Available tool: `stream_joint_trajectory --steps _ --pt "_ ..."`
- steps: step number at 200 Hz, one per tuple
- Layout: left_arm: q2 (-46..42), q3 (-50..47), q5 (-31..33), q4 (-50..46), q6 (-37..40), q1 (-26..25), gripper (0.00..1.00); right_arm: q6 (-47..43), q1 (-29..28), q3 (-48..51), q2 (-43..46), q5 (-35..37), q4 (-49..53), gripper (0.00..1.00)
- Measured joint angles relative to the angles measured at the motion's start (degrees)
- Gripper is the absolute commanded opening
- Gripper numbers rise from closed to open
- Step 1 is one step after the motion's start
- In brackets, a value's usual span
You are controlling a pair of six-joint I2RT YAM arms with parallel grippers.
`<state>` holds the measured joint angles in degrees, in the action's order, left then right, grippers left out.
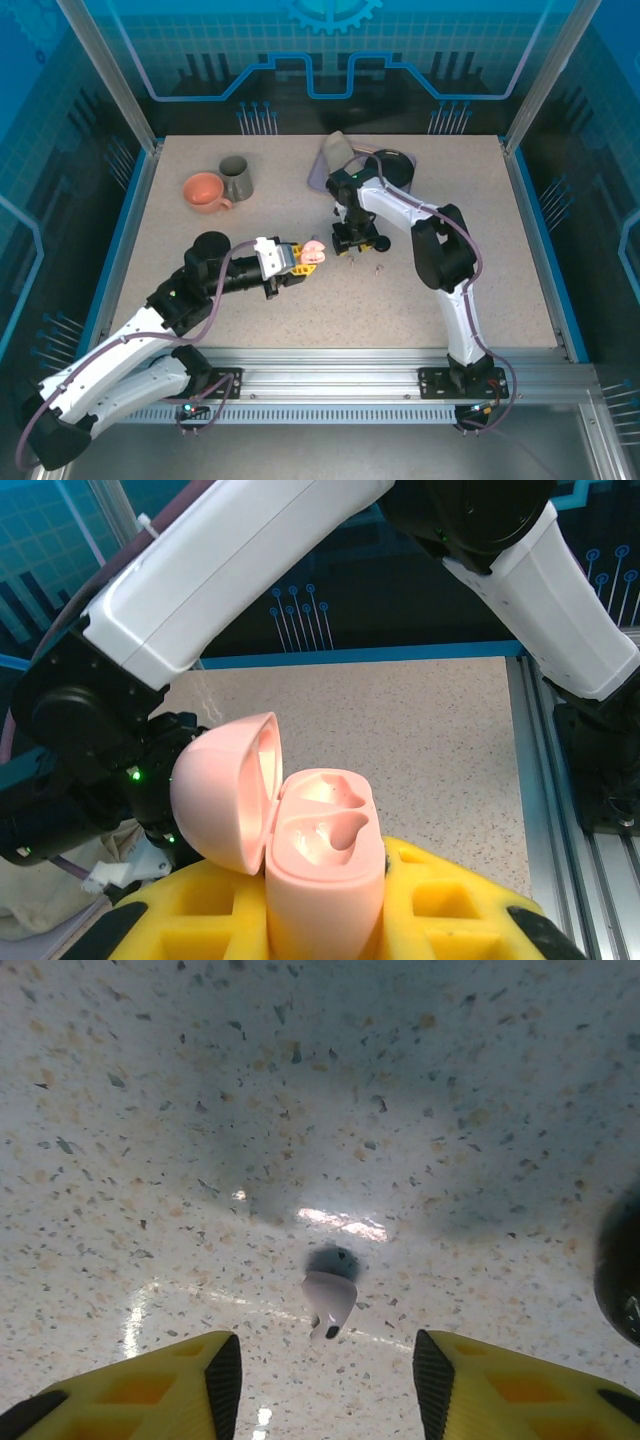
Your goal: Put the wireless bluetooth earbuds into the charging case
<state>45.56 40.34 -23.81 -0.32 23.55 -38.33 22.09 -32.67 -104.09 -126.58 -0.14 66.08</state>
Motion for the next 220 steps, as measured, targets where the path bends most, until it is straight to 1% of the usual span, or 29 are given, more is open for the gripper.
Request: stream_joint_trajectory --steps 56,74,95,123,135,181,220 --pt "-0.3 -0.1 0.0 -0.7 0.6 0.0 0.0 0.5 -1.1 -3.6 -4.0 1.3 3.1 0.49" --pt "-0.4 -0.4 0.0 -0.8 0.6 0.0 0.0 0.8 -1.6 -4.4 -5.0 1.4 3.7 0.46" --pt "-0.6 -0.4 0.0 -1.0 0.6 0.0 0.0 1.1 -1.7 -5.2 -5.8 1.5 4.6 0.45" --pt "-1.4 -0.4 0.0 -1.0 0.7 0.0 0.0 1.5 -1.8 -5.9 -7.1 1.5 4.9 0.4" --pt "-1.6 -0.4 0.0 -1.1 0.7 0.0 0.0 1.7 -1.8 -5.9 -7.7 1.5 5.0 0.4" --pt "-1.7 -0.4 0.0 -1.2 0.8 0.0 0.0 1.9 -1.8 -6.3 -7.9 1.7 5.3 0.37" --pt "-1.7 -0.4 0.0 -1.2 0.8 0.0 0.0 2.0 -1.8 -6.3 -8.0 1.7 5.4 0.32"
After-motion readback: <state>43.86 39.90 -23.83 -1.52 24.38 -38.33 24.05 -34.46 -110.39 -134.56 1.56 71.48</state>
